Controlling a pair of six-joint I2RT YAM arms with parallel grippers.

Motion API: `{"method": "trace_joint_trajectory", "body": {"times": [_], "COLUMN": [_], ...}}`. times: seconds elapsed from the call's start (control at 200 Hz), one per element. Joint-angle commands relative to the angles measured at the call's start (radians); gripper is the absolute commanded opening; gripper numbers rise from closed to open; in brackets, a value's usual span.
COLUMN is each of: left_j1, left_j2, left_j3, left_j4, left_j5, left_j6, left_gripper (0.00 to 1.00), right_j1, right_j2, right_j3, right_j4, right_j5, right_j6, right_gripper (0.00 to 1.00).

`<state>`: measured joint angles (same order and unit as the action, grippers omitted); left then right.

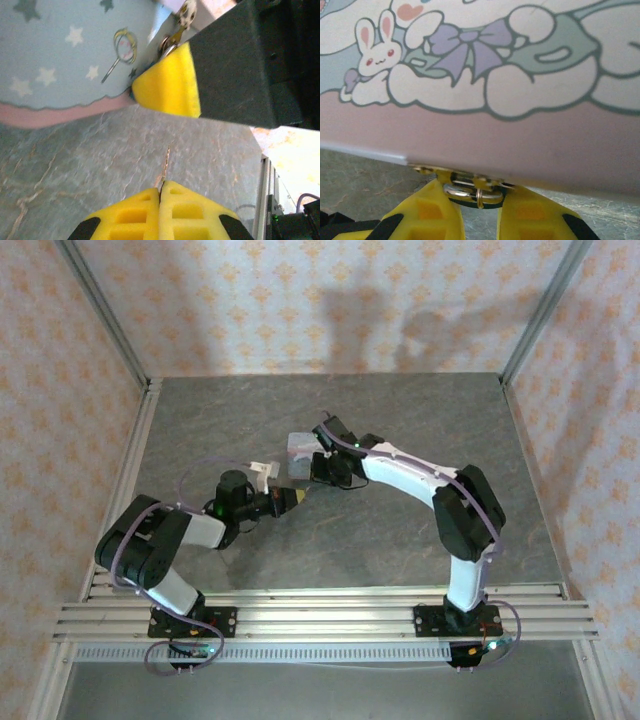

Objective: Unlock the padlock with the key

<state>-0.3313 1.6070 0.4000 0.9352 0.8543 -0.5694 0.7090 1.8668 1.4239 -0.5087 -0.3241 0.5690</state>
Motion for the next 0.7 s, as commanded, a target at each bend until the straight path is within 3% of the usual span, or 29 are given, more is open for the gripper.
{"method": "trace_joint_trajectory", "body": {"times": [0.0,0.105,0.691], "left_j1": [0.024,0.052,0.081], "left_j2": [0.052,0.109,0.237], "left_j3": [0.026,0.032,0.071], "left_j4": [0.183,0.286,0.368], "left_j5": [0.045,0.081,0.155], "left_j6": [-0.054,-0.097,-0.075], "left_gripper": [0.00,0.00,0.00], "right_j1": [-0.011,-0.017,-0.034], "right_j2": [-0.057,-0.059,-0.048], "right_j3": [0.013,0.012,0.049], "right_j4": [0.026,0.045,0.032], "right_j5": [-0.054,-0.086,-0.130], "right_j6": [0.032,0.049,0.062], "right_gripper": [0.00,0.00,0.00]}}
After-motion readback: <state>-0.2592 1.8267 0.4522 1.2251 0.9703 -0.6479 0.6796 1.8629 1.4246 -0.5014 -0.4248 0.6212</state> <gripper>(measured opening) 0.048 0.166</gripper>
